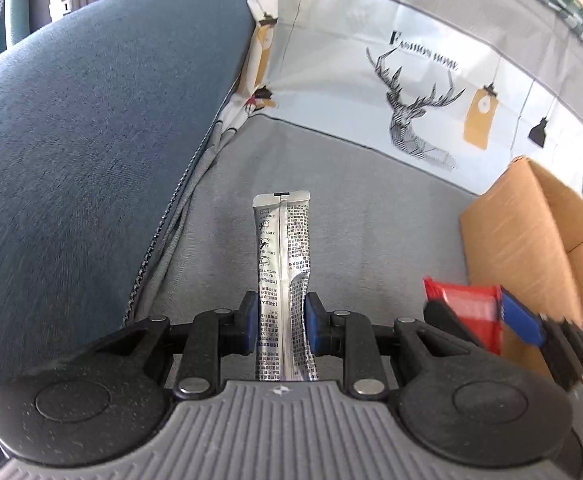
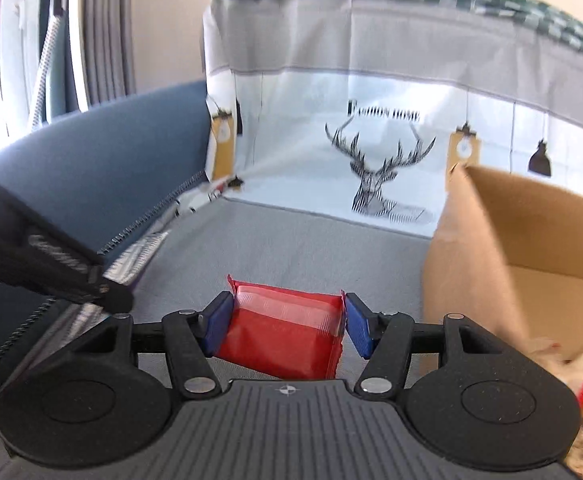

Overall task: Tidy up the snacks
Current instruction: 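Lift both held snacks and carry them over the cardboard box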

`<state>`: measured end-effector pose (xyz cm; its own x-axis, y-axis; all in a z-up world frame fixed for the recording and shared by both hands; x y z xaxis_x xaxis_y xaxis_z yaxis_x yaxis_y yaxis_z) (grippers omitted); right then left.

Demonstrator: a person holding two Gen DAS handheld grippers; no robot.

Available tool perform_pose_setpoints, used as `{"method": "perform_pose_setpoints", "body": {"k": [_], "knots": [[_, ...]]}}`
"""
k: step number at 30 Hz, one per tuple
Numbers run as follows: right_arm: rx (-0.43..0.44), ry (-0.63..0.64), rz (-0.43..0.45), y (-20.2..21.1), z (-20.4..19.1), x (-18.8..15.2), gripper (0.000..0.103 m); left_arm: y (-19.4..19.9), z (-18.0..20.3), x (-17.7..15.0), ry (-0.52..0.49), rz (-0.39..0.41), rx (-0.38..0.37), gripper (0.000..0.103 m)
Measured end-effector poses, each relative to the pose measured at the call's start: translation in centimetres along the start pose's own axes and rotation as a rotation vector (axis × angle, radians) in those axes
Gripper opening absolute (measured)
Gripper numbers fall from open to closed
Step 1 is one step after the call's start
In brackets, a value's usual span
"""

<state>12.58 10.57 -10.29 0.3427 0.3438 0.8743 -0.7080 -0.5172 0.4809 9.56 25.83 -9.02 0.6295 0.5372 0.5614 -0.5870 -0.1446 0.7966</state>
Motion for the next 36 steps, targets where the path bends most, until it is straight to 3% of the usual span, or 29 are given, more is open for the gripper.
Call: {"method": "perform_pose_setpoints", "body": {"k": [9, 17, 21, 27, 36], "knots": [[-0.004, 0.089, 0.132, 8.9, 0.0, 1.9, 0.062, 3.0, 1.8, -1.7, 0.008, 0.054, -0.056, 0.026], [-0.033, 0.141, 0.253, 14.9, 4.8, 5.5, 0.062, 4.3, 4.6, -1.9, -0.028, 0.091, -0.099, 0.026], [-0.060, 0.135, 0.281, 15.9, 8.8, 6.4, 0.062, 4.8, 6.2, -1.9, -0.039, 0.123, -0.136, 0.026], [-0.114, 0.038, 0.244, 16.5, 13.9, 3.8, 0.062, 5.9, 9.8, -0.9, -0.011, 0.187, -0.232, 0.026], [-0.205, 0.005, 0.243, 16.8, 18.1, 2.7, 0.062, 8.2, 19.0, -1.6, -0.102, 0.286, -0.410, 0.026]]}}
Point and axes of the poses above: each gripper's, at about its wrist camera, not at the fingertips, and y roughly against the way its jaws point, z to its right, x to its top, the point moved 6 cm from there along -y, roughly the way its jaws point, and after that the axes turned 5 degrees about y, right-handed, at the moved point
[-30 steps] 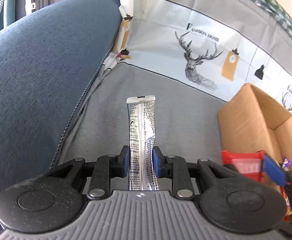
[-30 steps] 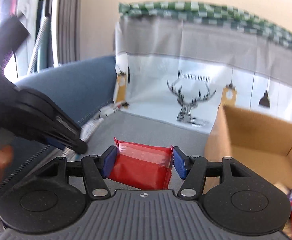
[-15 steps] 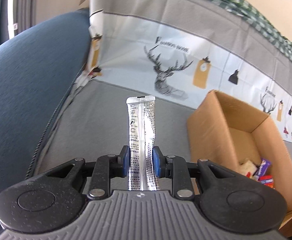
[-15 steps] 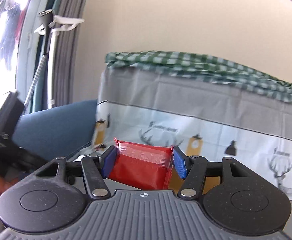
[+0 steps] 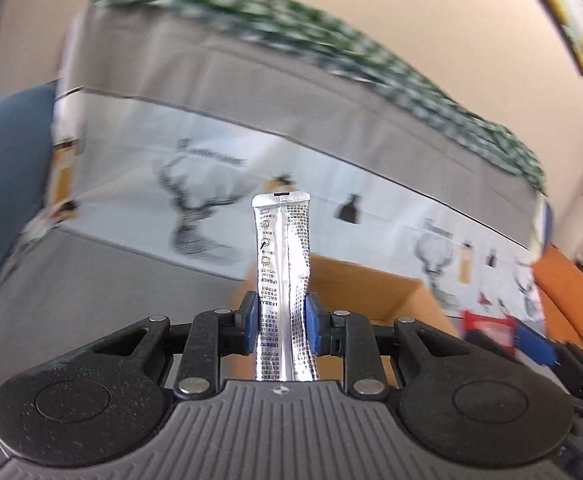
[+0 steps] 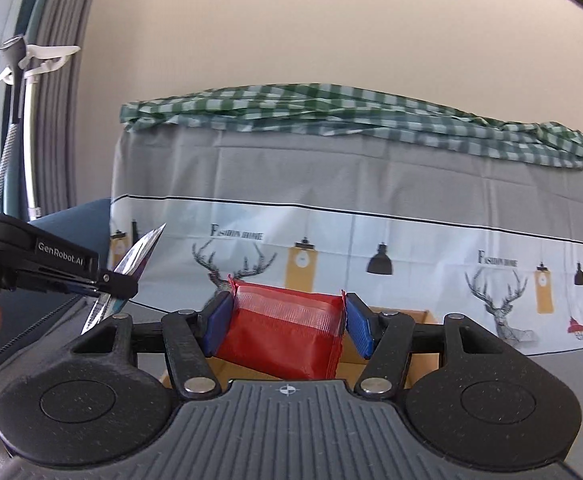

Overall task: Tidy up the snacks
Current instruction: 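Lift both held snacks and carry them over the cardboard box, then lower the red packet into the box with right gripper while left gripper releases the silver pack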

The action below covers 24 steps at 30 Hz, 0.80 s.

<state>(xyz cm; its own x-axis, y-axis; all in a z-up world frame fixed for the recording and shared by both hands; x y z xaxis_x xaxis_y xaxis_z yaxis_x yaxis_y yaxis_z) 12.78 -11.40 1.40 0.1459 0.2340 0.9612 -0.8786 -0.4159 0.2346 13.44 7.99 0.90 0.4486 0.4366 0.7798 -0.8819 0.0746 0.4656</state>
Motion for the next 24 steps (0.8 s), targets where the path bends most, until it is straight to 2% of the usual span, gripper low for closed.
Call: {"method": "perform_pose_setpoints", "body": {"k": [4, 10, 24], "knots": [[-0.047, -0.002, -0.020, -0.1, 1.3, -0.7, 0.062, -1.0, 3.7, -1.4, -0.064, -0.014, -0.045, 0.026], [-0.101, -0.017, -0.032, -0.1, 3.0, -1.3, 0.063, -1.5, 7.0, -2.5, -0.126, 0.006, -0.084, 0.026], [-0.126, -0.014, -0.038, 0.1, 3.6, -1.7, 0.063, -1.1, 7.2, -2.4, -0.124, 0.030, -0.114, 0.026]]}}
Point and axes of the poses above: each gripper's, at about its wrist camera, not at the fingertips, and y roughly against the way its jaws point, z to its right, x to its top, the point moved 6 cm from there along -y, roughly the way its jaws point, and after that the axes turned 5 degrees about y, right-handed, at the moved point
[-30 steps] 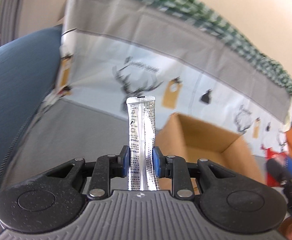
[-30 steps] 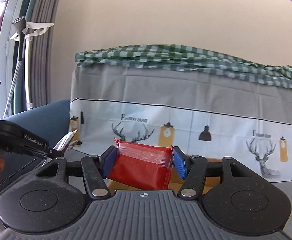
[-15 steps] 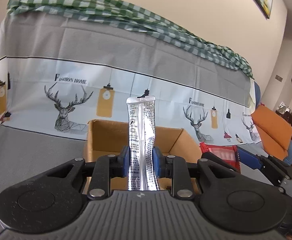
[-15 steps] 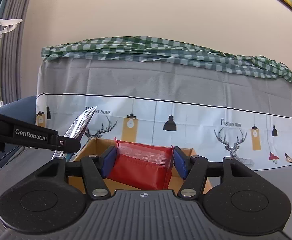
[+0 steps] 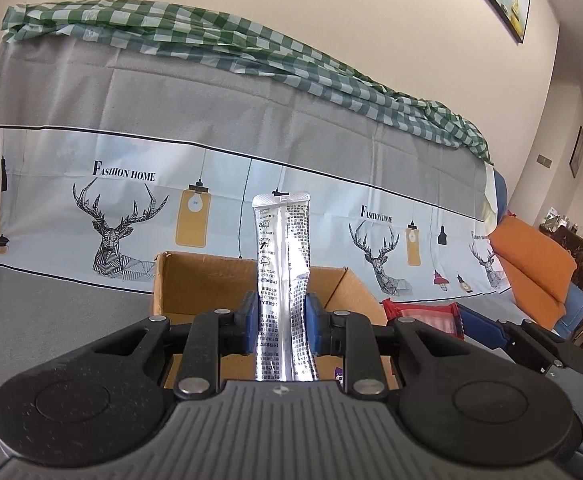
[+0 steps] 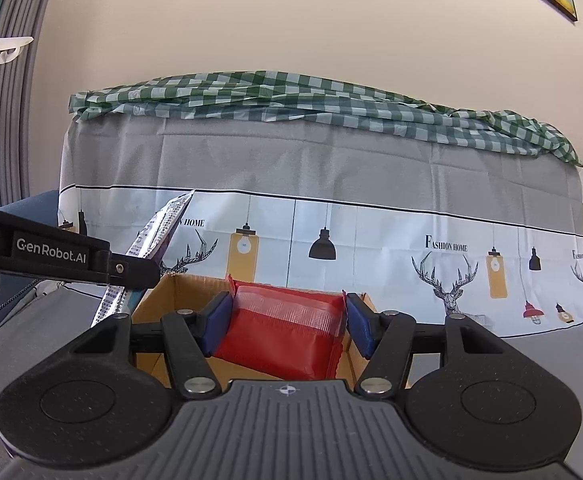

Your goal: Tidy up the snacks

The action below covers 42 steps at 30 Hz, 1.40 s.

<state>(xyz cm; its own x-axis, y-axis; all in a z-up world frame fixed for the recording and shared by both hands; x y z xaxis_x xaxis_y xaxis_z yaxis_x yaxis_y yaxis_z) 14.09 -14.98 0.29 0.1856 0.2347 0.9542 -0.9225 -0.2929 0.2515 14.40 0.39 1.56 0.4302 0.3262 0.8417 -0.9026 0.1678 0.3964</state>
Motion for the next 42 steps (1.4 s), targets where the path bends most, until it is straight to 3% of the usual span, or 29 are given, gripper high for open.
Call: {"method": "perform_pose_setpoints", "body": {"k": [5, 10, 12, 15, 22, 28, 30, 32, 33, 36, 42], "knots": [[-0.002, 0.005, -0.004, 0.0, -0.1, 0.0, 0.065, -0.3, 0.0, -0.2, 0.001, -0.022, -0.010, 0.028], [-0.007, 0.014, -0.062, -0.8, -0.2, -0.7, 0.082, 0.1, -0.4, -0.1, -0.018, -0.013, -0.005, 0.055], [-0.005, 0.008, -0.070, -0.7, -0.1, -0.8, 0.086, 0.6, -0.7, -0.1, -0.025, -0.009, -0.004, 0.073], [0.003, -0.016, -0.082, -0.3, 0.1, -1.0, 0.094, 1.5, -1.0, -0.4, -0.047, -0.008, 0.004, 0.084], [0.008, -0.087, -0.092, 2.7, 1.2, -1.7, 0.102, 5.0, -0.1, -3.1, -0.096, -0.008, 0.084, 0.089], [-0.027, -0.134, -0.127, 6.0, 2.4, -3.5, 0.102, 8.3, 0.5, -7.5, -0.048, -0.030, 0.115, 0.091], [-0.038, -0.142, -0.147, 6.5, 2.8, -4.2, 0.102, 8.4, 0.6, -8.2, -0.020, -0.083, 0.111, 0.095], [-0.036, -0.139, -0.171, 6.5, 3.1, -4.8, 0.102, 8.4, 0.8, -8.2, -0.044, -0.076, 0.105, 0.097], [-0.034, -0.132, -0.183, 6.3, 3.1, -5.1, 0.102, 8.2, 0.9, -8.2, -0.081, -0.067, 0.119, 0.103], [-0.043, -0.113, -0.226, 5.4, 3.3, -5.8, 0.102, 7.1, 0.7, -8.4, -0.141, -0.084, 0.173, 0.102], [-0.033, -0.121, -0.254, 4.4, 3.1, -6.1, 0.102, 6.0, 0.1, -8.9, -0.089, -0.147, 0.152, 0.102]]}}
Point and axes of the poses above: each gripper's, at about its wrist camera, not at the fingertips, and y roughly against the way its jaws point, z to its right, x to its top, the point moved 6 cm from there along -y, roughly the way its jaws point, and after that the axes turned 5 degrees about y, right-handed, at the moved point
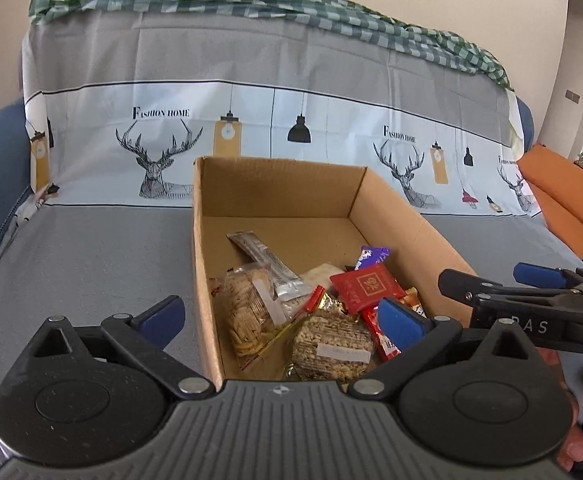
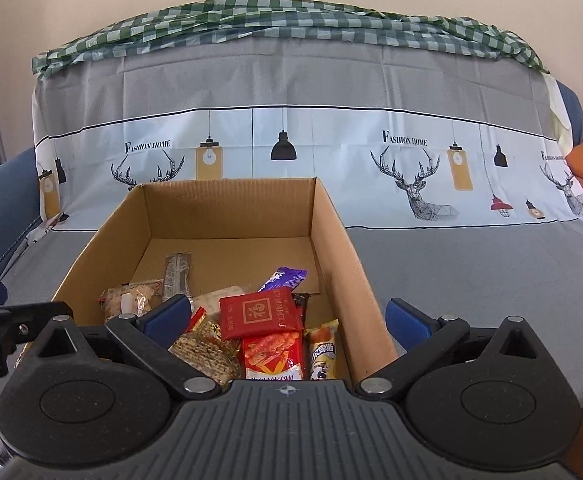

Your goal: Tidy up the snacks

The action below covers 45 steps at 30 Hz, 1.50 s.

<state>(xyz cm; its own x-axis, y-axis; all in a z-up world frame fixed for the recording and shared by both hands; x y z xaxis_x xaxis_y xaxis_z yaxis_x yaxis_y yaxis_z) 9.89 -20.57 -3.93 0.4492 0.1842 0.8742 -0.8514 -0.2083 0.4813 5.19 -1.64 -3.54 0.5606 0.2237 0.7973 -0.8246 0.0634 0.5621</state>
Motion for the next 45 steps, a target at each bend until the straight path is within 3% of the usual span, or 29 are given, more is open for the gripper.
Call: {"method": "perform_pose_setpoints", "body": {"k": [45], "knots": [[0.028, 0.099, 0.006, -0.5, -2.1, -0.2, 0.102, -0.6, 0.2, -0.3, 0.009, -0.038, -0.003, 0.102]]}}
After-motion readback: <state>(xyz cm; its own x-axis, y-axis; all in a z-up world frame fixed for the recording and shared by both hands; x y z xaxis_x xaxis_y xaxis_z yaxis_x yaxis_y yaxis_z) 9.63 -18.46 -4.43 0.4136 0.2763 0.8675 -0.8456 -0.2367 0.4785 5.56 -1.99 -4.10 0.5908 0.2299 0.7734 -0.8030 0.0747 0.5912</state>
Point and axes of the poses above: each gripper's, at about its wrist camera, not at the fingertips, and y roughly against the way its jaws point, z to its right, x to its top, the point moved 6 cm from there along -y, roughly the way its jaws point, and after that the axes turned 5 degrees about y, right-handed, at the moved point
